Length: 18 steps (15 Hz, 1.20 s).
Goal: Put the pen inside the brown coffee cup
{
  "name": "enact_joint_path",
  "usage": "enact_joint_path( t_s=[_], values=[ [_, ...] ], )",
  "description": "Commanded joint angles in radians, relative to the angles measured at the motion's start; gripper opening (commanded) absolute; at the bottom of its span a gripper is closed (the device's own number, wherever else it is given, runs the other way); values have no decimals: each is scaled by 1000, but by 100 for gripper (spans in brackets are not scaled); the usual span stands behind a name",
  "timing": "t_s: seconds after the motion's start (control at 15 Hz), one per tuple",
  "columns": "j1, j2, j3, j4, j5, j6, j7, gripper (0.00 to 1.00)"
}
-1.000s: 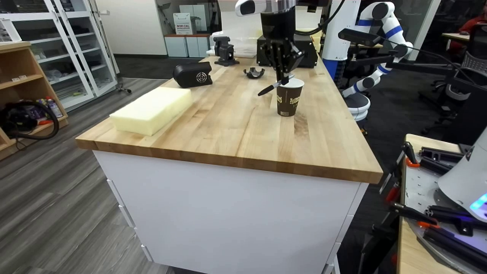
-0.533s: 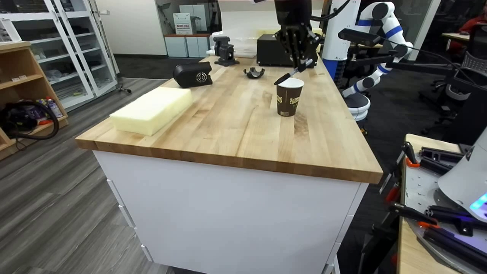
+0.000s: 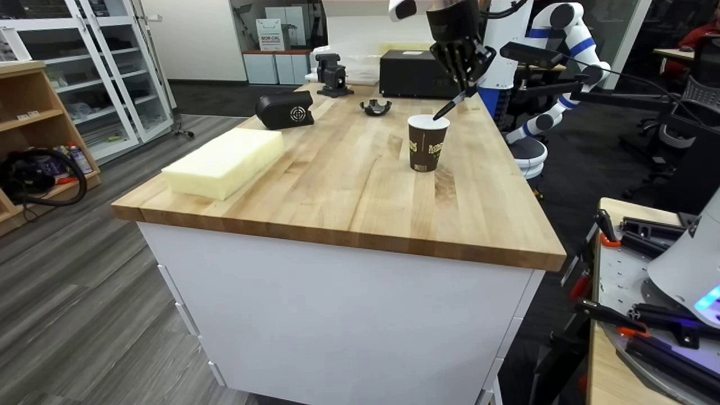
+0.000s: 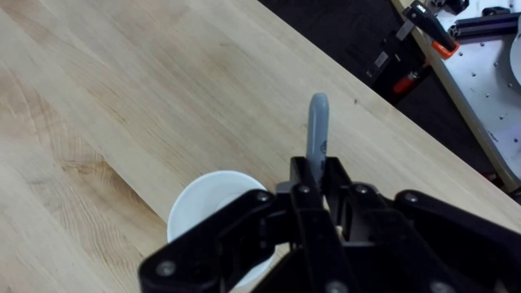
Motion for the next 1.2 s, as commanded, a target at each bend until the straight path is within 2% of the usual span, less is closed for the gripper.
enact_joint_path(
  t_s=[0.0, 0.33, 1.13],
  values=[
    [-9, 10, -13, -12, -43, -13, 25, 3],
    [-10, 12, -18, -9, -34, 5, 11, 3],
    [-9, 55, -13, 13, -81, -6, 97, 3]
  ],
)
